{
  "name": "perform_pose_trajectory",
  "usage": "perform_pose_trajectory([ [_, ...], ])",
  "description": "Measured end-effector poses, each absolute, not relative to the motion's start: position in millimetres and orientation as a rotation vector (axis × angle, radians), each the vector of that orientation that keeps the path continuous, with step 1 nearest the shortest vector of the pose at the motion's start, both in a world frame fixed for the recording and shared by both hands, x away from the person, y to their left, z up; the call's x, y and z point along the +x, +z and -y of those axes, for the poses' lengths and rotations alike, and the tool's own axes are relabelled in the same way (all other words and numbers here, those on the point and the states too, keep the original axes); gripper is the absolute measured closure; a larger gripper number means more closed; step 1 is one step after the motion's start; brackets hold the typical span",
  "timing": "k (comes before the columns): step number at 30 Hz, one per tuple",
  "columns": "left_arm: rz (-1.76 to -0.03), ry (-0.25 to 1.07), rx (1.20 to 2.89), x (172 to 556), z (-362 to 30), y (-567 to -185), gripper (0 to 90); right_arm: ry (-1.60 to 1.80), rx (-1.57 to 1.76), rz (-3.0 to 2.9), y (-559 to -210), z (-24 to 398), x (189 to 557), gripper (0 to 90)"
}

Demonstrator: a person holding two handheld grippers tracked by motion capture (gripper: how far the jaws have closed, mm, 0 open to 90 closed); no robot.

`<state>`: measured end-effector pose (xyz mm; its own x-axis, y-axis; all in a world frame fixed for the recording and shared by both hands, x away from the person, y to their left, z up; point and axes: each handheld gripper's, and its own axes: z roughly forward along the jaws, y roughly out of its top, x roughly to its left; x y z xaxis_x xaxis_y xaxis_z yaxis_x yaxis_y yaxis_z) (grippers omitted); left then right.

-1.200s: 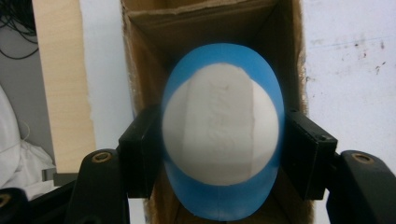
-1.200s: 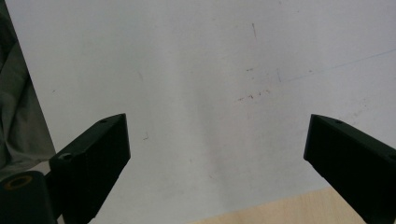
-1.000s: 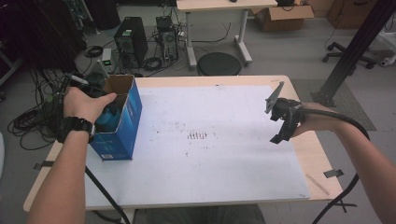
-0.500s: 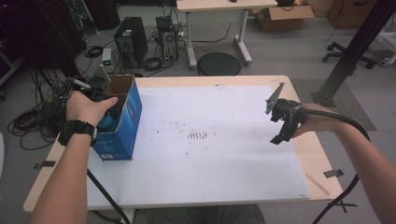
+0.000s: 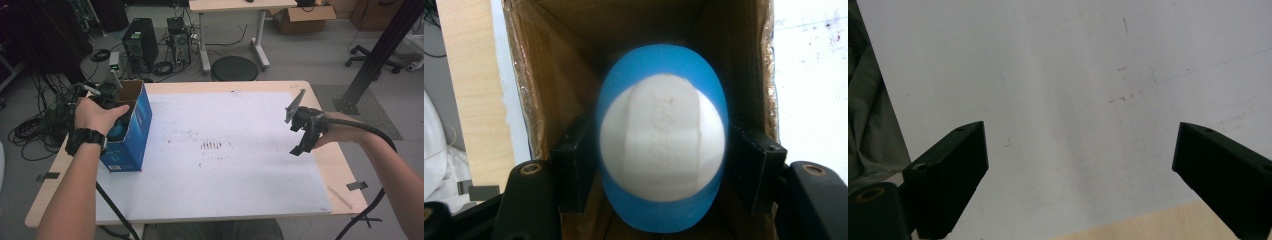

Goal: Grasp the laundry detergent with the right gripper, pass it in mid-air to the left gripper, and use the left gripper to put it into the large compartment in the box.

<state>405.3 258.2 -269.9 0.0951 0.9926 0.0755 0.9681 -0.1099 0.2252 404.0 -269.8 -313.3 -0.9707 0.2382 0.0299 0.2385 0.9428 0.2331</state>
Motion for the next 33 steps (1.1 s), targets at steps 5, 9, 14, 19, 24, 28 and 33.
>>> perform_pose_trajectory([
  [5, -2.002, 0.304, 2.244, 404.6, -257.6, -268.4, 36.5, -0.371, -0.378, 3.094, -313.4, 271.0, 403.1, 7.6],
  [9, -1.983, 0.297, 2.247, 403.2, -257.4, -263.8, 35.0, -0.367, -0.383, 3.093, -313.4, 272.2, 402.7, 7.6],
  [14, -1.968, 0.323, 2.255, 401.4, -255.8, -253.0, 34.6, -0.379, -0.386, 3.095, -311.3, 272.5, 402.3, 7.6],
  [19, -1.933, 0.353, 2.275, 397.4, -251.7, -234.1, 32.7, -0.377, -0.378, 3.092, -309.4, 271.2, 401.3, 7.7],
  [24, -1.871, 0.384, 2.304, 395.2, -240.0, -215.1, 32.0, -0.383, -0.375, 3.101, -305.1, 269.8, 401.0, 7.7],
  [28, -1.76, 0.381, 2.332, 393.0, -220.0, -203.6, 30.3, -0.393, -0.374, 3.105, -303.5, 266.7, 401.7, 7.7],
  [33, -1.604, 0.376, 2.398, 392.4, -186.2, -199.7, 27.4, -0.379, -0.355, 3.101, -303.4, 262.6, 401.4, 7.7],
])
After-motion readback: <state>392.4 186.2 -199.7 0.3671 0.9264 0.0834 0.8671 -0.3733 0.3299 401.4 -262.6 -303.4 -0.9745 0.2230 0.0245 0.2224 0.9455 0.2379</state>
